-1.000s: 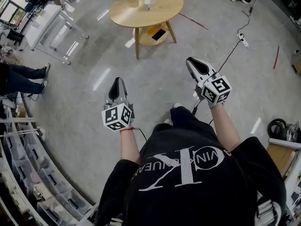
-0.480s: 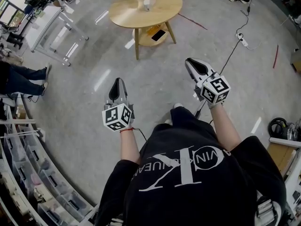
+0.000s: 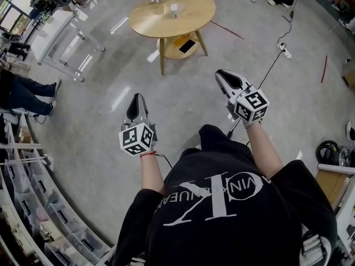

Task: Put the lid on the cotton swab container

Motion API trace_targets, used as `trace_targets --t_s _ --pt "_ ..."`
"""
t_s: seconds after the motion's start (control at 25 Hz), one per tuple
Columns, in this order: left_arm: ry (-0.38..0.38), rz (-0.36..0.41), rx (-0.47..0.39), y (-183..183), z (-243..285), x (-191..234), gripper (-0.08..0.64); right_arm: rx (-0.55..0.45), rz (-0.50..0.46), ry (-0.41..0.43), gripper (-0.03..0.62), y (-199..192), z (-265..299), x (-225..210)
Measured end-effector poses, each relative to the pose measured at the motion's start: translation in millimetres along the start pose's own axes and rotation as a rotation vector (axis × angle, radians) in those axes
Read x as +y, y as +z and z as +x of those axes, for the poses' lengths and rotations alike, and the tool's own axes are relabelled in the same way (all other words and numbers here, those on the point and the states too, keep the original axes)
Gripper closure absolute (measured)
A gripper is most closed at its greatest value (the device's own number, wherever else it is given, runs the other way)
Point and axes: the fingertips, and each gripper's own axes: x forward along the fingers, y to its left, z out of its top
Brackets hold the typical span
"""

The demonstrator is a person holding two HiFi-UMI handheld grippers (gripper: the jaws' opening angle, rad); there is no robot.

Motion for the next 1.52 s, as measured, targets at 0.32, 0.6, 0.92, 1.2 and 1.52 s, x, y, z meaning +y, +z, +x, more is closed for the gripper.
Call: trace_targets --t_s 0.32,0.6,0.92,1.2,1.52 --pt "-0.012 -0.014 0.019 -9.5 11.1 6.0 0.535 0.011 0.056 0.010 0.533 -8.7 9.6 -3.8" --pt "-0.034 -0.023 0.022 -11.6 43.6 26.2 0.469 0.023 0.082 0.017 0.443 -13.3 55.6 -21.1" --pt "-0.024 -0.059 0.049 -15.3 99.6 65.3 0.443 0.034 0.103 0.022 0.430 -10.4 125.2 -46.0" --pt "-0.040 -0.063 0.066 -2.8 164.9 96.7 0.440 0.038 0.131 0.008 0.425 -4.1 189.2 -77.3" --pt "-0.087 -0.049 0.099 4.5 235.1 116.0 0.439 0.043 0.181 -0.021 0.425 -3.1 247.9 -118.9"
